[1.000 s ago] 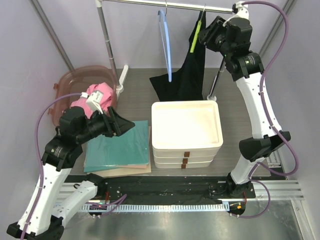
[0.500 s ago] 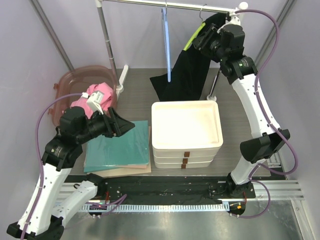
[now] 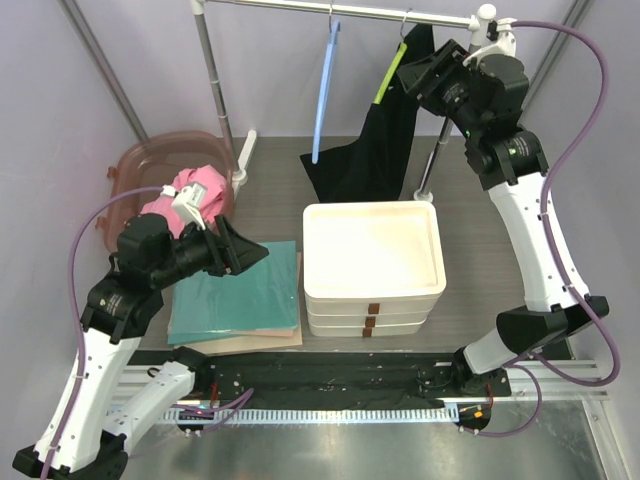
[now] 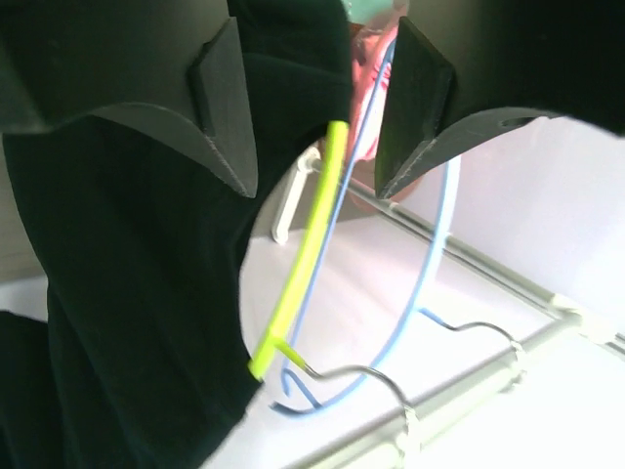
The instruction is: Remove the t-shirt from the hanger
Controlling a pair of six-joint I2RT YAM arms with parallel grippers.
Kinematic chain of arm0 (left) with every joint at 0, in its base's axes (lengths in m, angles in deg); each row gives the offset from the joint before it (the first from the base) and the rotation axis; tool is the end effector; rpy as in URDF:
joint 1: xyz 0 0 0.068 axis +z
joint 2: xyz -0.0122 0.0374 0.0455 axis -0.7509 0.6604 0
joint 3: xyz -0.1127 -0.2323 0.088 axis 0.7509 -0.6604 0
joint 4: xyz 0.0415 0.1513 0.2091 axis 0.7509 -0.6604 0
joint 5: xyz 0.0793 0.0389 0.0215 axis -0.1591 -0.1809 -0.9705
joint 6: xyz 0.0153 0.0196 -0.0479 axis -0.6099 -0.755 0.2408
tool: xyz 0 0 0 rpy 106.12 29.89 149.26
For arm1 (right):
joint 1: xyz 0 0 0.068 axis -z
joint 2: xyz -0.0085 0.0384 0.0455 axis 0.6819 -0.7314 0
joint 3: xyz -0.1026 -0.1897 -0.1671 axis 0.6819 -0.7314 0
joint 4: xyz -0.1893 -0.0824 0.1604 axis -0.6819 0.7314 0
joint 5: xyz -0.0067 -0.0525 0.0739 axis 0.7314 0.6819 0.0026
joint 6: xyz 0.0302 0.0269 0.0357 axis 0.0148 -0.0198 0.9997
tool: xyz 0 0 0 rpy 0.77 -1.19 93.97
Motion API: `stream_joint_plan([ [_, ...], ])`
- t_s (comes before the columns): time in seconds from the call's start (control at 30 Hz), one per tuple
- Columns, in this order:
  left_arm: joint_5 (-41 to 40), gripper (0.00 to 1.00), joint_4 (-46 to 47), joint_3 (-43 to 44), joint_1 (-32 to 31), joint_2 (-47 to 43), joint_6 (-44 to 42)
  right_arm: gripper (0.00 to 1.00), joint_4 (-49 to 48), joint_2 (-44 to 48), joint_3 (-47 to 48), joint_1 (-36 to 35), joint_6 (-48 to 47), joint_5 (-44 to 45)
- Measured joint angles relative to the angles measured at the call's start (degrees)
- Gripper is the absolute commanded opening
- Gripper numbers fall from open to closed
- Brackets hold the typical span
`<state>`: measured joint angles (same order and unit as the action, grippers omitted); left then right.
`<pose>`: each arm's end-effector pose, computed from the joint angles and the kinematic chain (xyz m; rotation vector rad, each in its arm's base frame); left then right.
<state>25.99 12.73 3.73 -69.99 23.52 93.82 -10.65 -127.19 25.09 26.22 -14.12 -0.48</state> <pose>0.1159 -0.0606 0.4043 0.0432 2.0536 -1.0374 0.3043 0.0912 0.5315 0.2988 1.6125 0.7114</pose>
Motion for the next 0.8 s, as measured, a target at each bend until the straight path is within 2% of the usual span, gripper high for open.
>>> stream_joint_plan([
  [0.27, 0.11, 0.66, -0.35, 0.0, 0.0, -0.35, -0.11, 0.63, -1.95, -3.48, 2.32, 0.0, 1.07, -0.02],
  [0.37, 0.11, 0.66, -1.22, 0.09, 0.0, -0.59, -0.63, 0.58, -1.95, -6.19, 2.99, 0.0, 1.25, -0.48],
  [0.47, 0.11, 0.66, -1.55, 0.22, 0.0, -0.81, -1.29, 0.5, -1.99, -8.63, 3.15, 0.0, 1.77, -1.66],
  [0.8, 0.11, 0.66, -1.99, 0.24, 0.0, -0.9, -1.6, 0.41, -3.56, -10.12, 4.61, 0.0, 3.87, -2.64],
])
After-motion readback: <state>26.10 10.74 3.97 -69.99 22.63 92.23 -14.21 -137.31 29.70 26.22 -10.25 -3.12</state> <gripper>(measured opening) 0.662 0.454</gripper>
